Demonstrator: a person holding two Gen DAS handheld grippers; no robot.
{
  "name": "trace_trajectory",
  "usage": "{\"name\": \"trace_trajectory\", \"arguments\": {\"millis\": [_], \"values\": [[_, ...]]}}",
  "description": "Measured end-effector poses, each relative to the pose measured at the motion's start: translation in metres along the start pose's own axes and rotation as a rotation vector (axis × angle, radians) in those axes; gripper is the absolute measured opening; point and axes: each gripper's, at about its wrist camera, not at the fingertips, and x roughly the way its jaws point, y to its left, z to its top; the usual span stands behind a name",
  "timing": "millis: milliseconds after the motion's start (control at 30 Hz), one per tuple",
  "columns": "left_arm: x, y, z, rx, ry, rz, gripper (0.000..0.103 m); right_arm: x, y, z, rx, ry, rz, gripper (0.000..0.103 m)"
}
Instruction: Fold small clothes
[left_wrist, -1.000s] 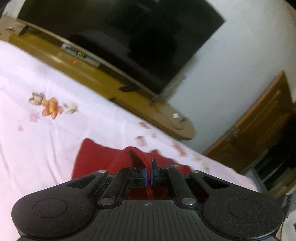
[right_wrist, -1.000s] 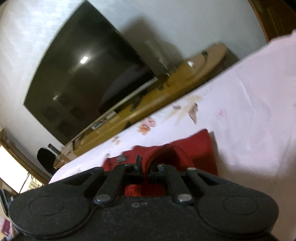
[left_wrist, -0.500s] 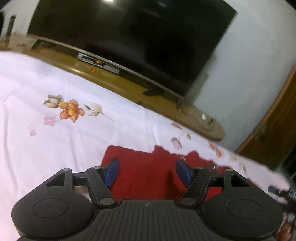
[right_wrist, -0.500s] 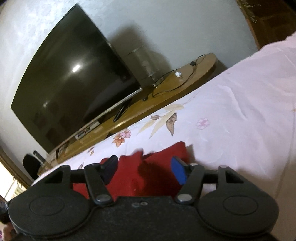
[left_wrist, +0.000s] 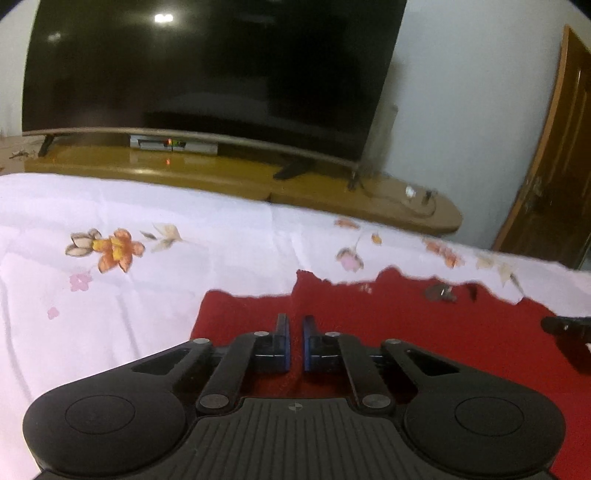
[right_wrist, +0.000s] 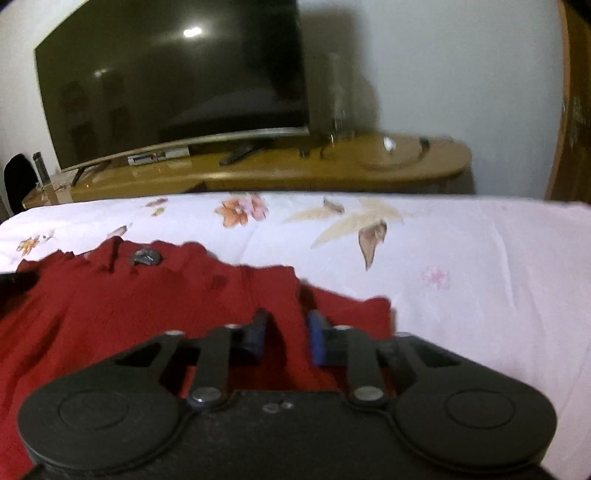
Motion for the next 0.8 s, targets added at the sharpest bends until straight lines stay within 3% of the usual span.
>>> {"name": "trace_trajectory", "arguments": {"millis": [100,200,267,367,433,500,633,700,733,767,800], "values": [[-0.012,0.001,0.005,-0.019,-0.074,-0.012,0.005,-0.015,0.001,0.002,0.008,-0.082,-0.025,0.009],[-0.02,0.001,0.011,-0.024,-0.144,-0.011,0.004,-0.03,-0.005,0.01,0.038,-0.164,-0.03,0.009],[-0.015,0.002,0.015,-0.036,-0.139,0.0,0.004,-0.034,-0.008,0.015,0.042,-0.191,-0.034,0.008],[0.004,0.003,0.008,-0.027,-0.089,0.054,0.004,-0.02,-0.013,0.017,0.062,-0.159,-0.049,0.008],[0.022,0.004,0.003,-0.037,-0.004,0.084,0.005,0.003,-0.017,0.01,0.073,-0.085,-0.081,0.008],[0.025,0.003,0.007,-0.025,0.009,0.093,0.004,0.021,-0.021,0.0,0.091,-0.011,-0.088,0.009],[0.029,0.004,0.01,-0.029,0.05,0.103,0.009,0.022,-0.023,0.002,0.087,-0.013,-0.087,0.01],[0.02,0.008,0.015,-0.056,0.043,0.112,0.01,0.021,-0.024,0.005,0.084,0.0,-0.089,0.018],[0.007,0.007,0.016,-0.057,0.007,0.128,0.012,0.015,-0.023,0.006,0.078,-0.007,-0.098,0.029],[-0.009,0.006,0.018,-0.058,-0.05,0.117,0.016,0.0,-0.021,0.009,0.067,-0.046,-0.094,0.032],[-0.018,0.002,0.02,-0.06,-0.081,0.086,0.028,-0.014,-0.015,0.009,0.049,-0.094,-0.061,0.036]]}}
